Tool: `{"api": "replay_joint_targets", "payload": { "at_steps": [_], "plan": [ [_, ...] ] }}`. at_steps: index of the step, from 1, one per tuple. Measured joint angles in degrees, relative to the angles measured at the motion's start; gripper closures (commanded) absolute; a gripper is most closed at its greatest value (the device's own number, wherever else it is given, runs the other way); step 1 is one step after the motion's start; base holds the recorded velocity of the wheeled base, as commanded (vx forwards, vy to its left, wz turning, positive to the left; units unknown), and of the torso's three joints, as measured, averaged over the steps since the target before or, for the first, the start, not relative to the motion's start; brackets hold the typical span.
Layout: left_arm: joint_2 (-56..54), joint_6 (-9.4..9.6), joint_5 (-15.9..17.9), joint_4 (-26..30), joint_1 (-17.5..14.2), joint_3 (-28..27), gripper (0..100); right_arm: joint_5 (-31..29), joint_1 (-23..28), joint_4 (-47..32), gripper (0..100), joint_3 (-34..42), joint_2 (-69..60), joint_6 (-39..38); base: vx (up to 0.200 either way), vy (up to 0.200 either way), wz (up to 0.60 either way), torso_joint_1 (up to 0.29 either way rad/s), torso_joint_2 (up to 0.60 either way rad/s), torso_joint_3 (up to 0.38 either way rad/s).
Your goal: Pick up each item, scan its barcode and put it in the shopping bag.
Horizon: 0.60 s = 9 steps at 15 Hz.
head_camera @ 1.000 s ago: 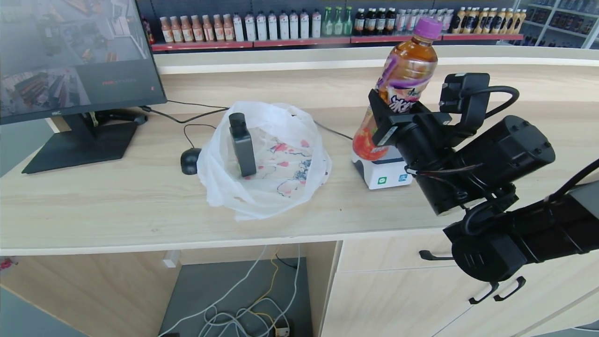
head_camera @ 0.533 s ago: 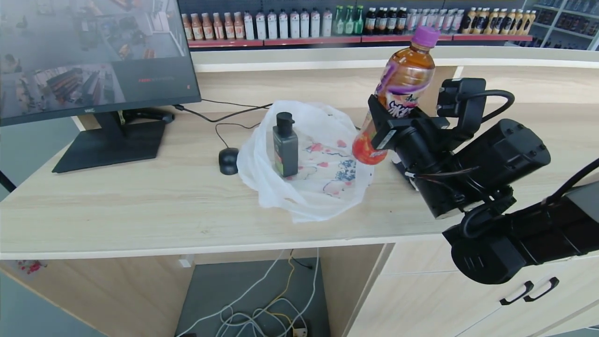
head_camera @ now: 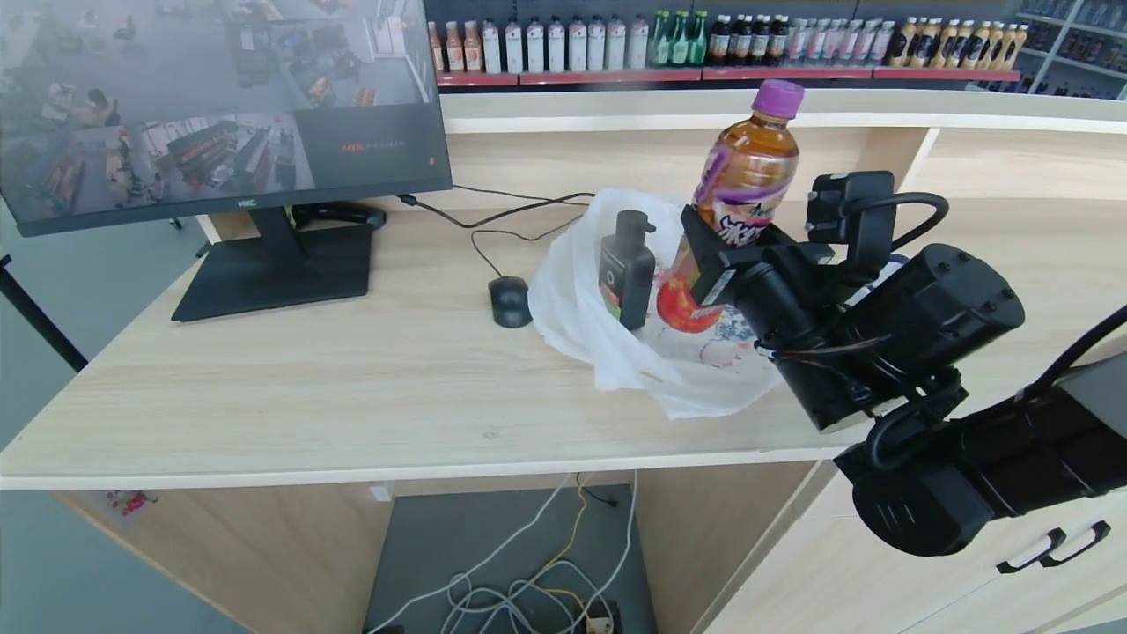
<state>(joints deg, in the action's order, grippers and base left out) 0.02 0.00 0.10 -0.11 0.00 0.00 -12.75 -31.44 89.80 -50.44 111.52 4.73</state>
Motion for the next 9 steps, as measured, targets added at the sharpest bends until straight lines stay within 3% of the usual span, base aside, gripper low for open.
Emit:
{"api": "replay_joint_targets", "payload": {
  "at_steps": [7,9],
  "plan": [
    [0.0,0.00,0.0,0.0,0.0,0.0,0,-0.3,1.3,0.1,100,1.9,-0.9,0.2,0.000,0.000,0.00,0.000,0.00,0.000],
    [0.0,0.00,0.0,0.0,0.0,0.0,0,0.0,4.1,0.1,100,1.7,-0.9,1.0,0.000,0.000,0.00,0.000,0.00,0.000]
  ]
}}
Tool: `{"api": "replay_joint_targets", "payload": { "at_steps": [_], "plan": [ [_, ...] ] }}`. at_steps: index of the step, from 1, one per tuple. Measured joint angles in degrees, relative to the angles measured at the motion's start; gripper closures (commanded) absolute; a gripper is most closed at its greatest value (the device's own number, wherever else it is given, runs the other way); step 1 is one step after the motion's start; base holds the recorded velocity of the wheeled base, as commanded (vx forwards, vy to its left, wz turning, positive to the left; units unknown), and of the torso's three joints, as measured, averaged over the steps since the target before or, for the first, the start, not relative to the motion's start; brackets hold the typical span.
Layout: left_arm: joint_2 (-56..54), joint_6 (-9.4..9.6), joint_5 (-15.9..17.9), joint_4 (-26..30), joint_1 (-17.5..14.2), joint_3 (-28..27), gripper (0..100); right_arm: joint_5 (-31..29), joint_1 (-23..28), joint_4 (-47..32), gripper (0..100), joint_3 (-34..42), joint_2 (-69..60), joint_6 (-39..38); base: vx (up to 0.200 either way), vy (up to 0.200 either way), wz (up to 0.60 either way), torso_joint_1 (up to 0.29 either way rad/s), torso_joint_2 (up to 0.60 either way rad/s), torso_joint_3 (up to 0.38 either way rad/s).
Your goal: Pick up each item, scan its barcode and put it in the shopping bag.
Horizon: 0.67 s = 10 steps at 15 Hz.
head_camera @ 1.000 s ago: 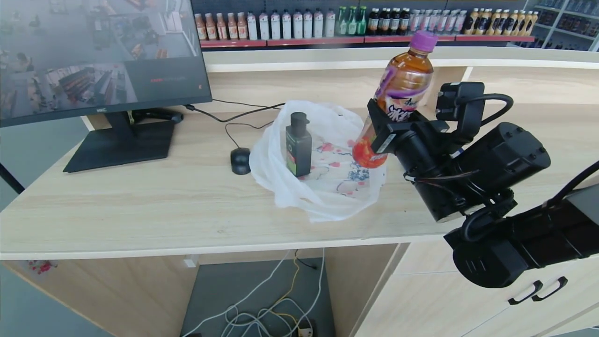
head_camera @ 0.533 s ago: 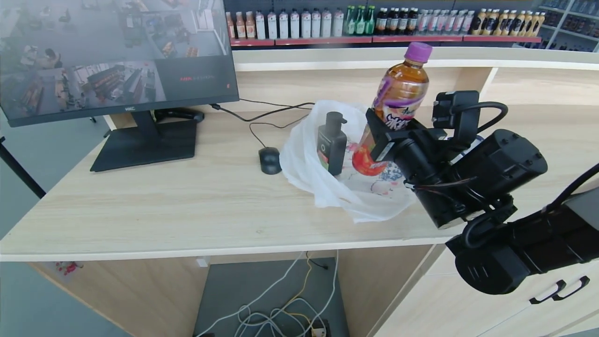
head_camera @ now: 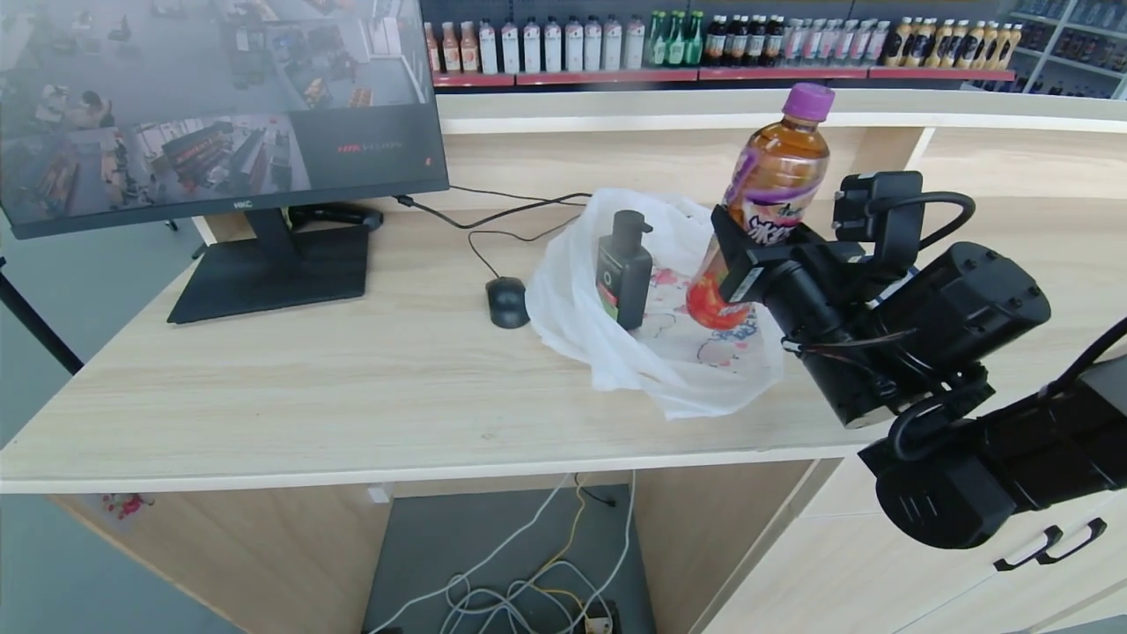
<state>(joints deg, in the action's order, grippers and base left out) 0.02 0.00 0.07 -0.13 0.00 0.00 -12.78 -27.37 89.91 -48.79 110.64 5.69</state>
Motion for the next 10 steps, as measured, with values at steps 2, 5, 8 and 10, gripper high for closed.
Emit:
{"api": "replay_joint_targets", "payload": {
  "at_steps": [2,5,8,10],
  "plan": [
    [0.0,0.00,0.0,0.0,0.0,0.0,0,-0.3,2.6,0.0,100,-0.2,0.0,0.0,0.000,0.000,0.00,0.000,0.00,0.000],
    [0.0,0.00,0.0,0.0,0.0,0.0,0,0.0,3.1,0.0,100,-0.3,0.3,-0.1,0.000,0.000,0.00,0.000,0.00,0.000],
    [0.0,0.00,0.0,0.0,0.0,0.0,0,0.0,3.1,0.0,100,-0.4,0.9,-0.2,0.000,0.000,0.00,0.000,0.00,0.000],
    [0.0,0.00,0.0,0.0,0.0,0.0,0,0.1,3.1,0.0,100,-0.4,1.6,-0.3,0.000,0.000,0.00,0.000,0.00,0.000]
  ]
}}
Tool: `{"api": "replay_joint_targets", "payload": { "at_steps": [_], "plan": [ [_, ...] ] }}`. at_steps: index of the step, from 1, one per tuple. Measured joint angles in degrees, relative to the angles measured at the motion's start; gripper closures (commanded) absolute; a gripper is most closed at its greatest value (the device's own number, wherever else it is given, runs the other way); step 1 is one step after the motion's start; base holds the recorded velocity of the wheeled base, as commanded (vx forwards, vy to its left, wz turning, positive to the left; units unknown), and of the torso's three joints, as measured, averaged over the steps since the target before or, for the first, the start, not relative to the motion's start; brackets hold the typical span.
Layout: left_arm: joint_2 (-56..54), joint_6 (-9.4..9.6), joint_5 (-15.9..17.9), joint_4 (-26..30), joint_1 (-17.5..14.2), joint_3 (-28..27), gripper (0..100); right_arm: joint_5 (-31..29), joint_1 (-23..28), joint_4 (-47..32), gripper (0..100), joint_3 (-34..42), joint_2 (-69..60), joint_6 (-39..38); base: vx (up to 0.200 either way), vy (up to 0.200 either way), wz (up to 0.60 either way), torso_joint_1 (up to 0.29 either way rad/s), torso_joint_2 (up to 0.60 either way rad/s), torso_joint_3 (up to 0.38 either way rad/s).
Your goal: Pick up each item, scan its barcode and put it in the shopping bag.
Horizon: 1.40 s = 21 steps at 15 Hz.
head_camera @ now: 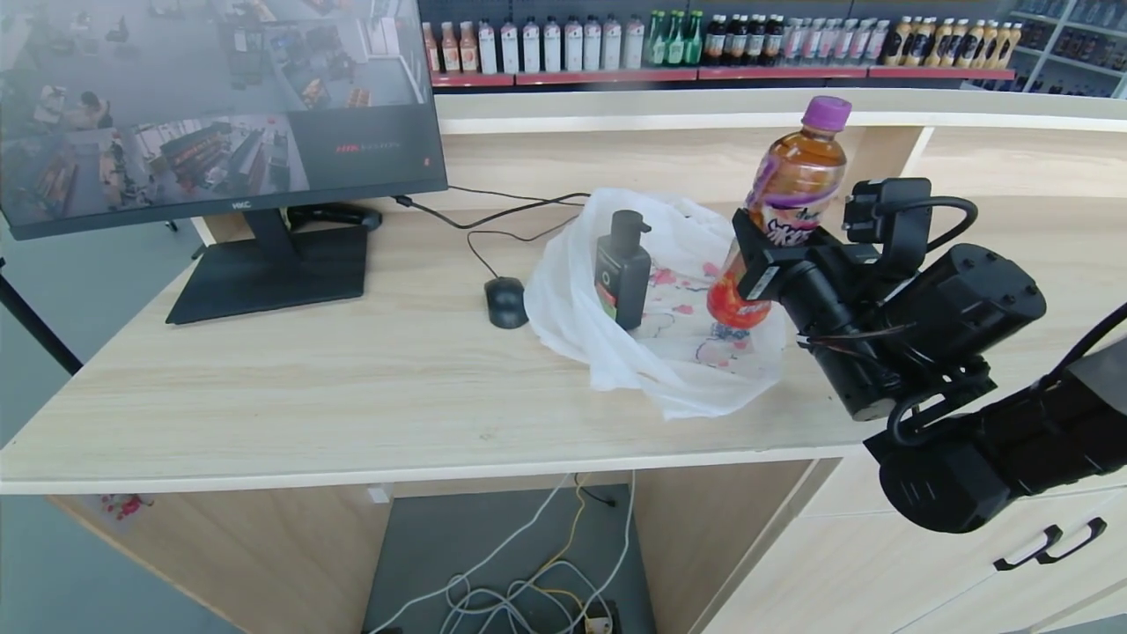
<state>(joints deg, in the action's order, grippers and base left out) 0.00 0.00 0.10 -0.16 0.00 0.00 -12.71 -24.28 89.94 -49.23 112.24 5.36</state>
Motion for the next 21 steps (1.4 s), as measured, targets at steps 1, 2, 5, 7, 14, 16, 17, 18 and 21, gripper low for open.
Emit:
{"api": "replay_joint_targets", "payload": {
  "at_steps": [1,2,5,7,14,16,17,18,21],
  "plan": [
    [0.0,0.00,0.0,0.0,0.0,0.0,0,-0.1,-0.3,0.0,100,0.0,0.4,-0.1,0.000,0.000,0.00,0.000,0.00,0.000],
    [0.0,0.00,0.0,0.0,0.0,0.0,0,0.0,-0.7,0.0,100,-0.2,0.9,-0.1,0.000,0.000,0.00,0.000,0.00,0.000],
    [0.0,0.02,0.0,0.0,0.0,0.0,0,0.1,-0.9,0.0,100,-0.5,2.2,-0.1,0.000,0.000,0.00,0.000,0.00,0.000],
    [0.0,0.00,0.0,0.0,0.0,0.0,0,0.0,-1.0,0.0,100,-0.7,3.1,-0.1,0.000,0.000,0.00,0.000,0.00,0.000],
    [0.0,0.00,0.0,0.0,0.0,0.0,0,-0.1,-1.9,0.3,100,-2.4,6.7,-0.2,0.000,0.000,0.00,0.000,0.00,0.000],
    [0.0,0.00,0.0,0.0,0.0,0.0,0,-0.3,-2.5,0.2,100,-2.7,7.2,-1.2,0.000,0.000,0.00,0.000,0.00,0.000],
    [0.0,0.00,0.0,0.0,0.0,0.0,0,-0.3,-2.6,0.1,100,-2.7,7.4,-1.3,0.000,0.000,0.00,0.000,0.00,0.000],
    [0.0,0.00,0.0,0.0,0.0,0.0,0,-0.3,-2.7,0.1,100,-2.8,7.5,-1.3,0.000,0.000,0.00,0.000,0.00,0.000],
    [0.0,0.00,0.0,0.0,0.0,0.0,0,-0.3,-2.7,0.0,100,-2.8,7.7,-1.5,0.000,0.000,0.00,0.000,0.00,0.000]
  ]
}}
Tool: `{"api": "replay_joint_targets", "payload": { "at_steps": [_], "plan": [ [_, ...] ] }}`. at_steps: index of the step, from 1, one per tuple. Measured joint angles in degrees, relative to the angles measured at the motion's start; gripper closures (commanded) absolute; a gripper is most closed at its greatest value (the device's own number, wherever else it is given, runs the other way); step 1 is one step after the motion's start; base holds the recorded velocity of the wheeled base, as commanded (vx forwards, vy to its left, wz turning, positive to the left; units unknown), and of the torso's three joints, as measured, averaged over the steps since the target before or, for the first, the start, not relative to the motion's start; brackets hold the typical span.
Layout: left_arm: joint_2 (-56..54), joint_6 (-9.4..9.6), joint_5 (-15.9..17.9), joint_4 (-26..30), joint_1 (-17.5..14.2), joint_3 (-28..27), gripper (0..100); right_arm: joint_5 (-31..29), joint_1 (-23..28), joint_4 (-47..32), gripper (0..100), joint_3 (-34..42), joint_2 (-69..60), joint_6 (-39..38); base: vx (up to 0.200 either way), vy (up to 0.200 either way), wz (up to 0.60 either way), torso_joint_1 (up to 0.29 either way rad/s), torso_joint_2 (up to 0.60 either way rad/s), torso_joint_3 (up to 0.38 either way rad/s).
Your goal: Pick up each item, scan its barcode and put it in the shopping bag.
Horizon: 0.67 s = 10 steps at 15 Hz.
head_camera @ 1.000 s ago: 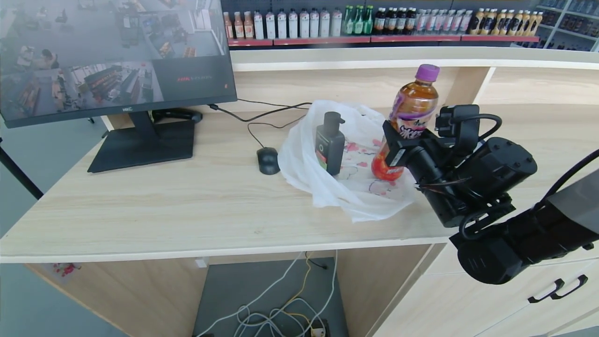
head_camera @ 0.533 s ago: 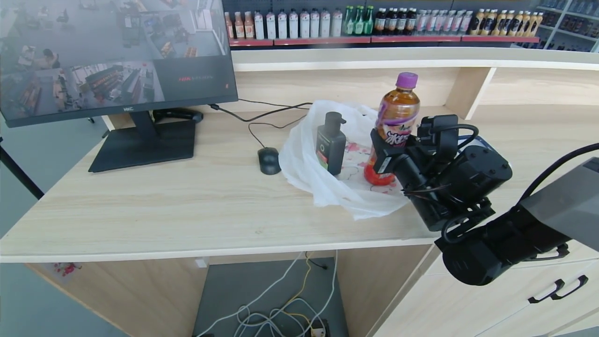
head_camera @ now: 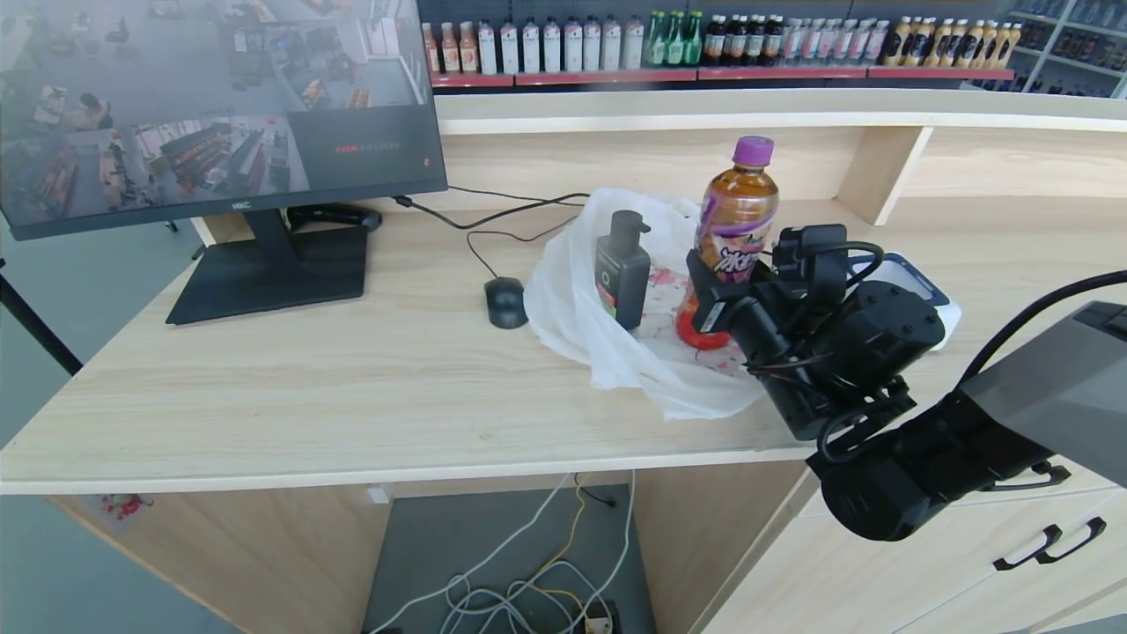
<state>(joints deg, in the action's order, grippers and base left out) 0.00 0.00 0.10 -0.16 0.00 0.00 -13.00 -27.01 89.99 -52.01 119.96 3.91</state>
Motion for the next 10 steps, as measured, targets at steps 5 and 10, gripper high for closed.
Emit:
{"api": "replay_joint_targets", "payload": {
  "at_steps": [5,10],
  "plan": [
    [0.0,0.00,0.0,0.0,0.0,0.0,0,0.0,0.0,0.0,100,0.1,0.4,-0.1,0.000,0.000,0.00,0.000,0.00,0.000],
    [0.0,0.00,0.0,0.0,0.0,0.0,0,0.0,-0.1,-0.1,100,0.2,0.7,-0.8,0.000,0.000,0.00,0.000,0.00,0.000]
  ]
}}
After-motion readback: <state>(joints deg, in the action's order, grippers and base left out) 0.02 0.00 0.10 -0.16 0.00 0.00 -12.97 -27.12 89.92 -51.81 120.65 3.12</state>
